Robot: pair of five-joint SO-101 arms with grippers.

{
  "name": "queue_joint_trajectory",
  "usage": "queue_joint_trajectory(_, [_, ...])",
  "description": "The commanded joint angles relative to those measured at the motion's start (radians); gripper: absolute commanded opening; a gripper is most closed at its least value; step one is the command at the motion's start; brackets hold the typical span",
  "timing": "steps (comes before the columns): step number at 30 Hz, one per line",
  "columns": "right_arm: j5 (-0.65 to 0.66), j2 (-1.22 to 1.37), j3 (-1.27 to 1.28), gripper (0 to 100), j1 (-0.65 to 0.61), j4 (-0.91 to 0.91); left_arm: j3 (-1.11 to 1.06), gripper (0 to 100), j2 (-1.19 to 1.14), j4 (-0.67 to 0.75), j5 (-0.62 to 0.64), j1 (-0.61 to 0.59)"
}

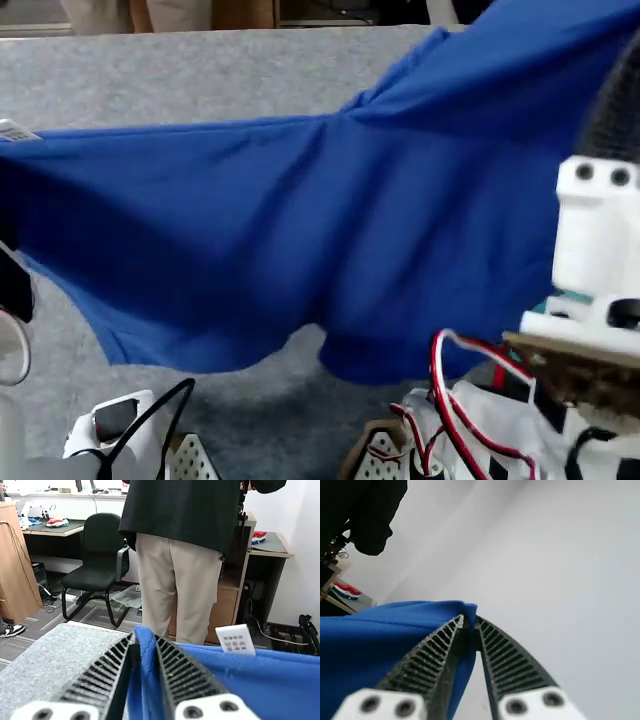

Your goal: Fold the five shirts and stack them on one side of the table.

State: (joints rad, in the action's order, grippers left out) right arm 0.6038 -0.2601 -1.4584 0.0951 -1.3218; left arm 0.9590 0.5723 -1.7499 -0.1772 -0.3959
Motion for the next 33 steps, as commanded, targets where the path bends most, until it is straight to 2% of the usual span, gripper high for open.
queue_joint_trajectory(1, [0.058,-0.004,0.030,0.5,-0.048,0.084,-0.003,2,-0.008,-0.009,-0.002,-0.008])
queue_joint_trajectory(6, [0.133,-0.004,0.059,0.5,-0.124,0.124,-0.063,2,-0.008,-0.009,-0.002,-0.006])
queue_joint_trajectory(12, [0.141,-0.002,0.061,0.5,-0.128,0.157,-0.135,2,-0.001,-0.008,-0.003,-0.012])
queue_joint_trajectory(20, [0.141,-0.031,0.061,0.5,-0.128,0.173,-0.084,2,0.001,-0.008,-0.006,-0.015])
queue_joint_trajectory(25, [0.141,-0.088,0.061,0.5,-0.125,0.172,0.009,2,0.001,-0.008,-0.006,-0.089])
queue_joint_trajectory(33, [0.137,-0.151,0.061,0.5,-0.124,0.086,0.009,2,0.050,-0.009,-0.003,-0.138])
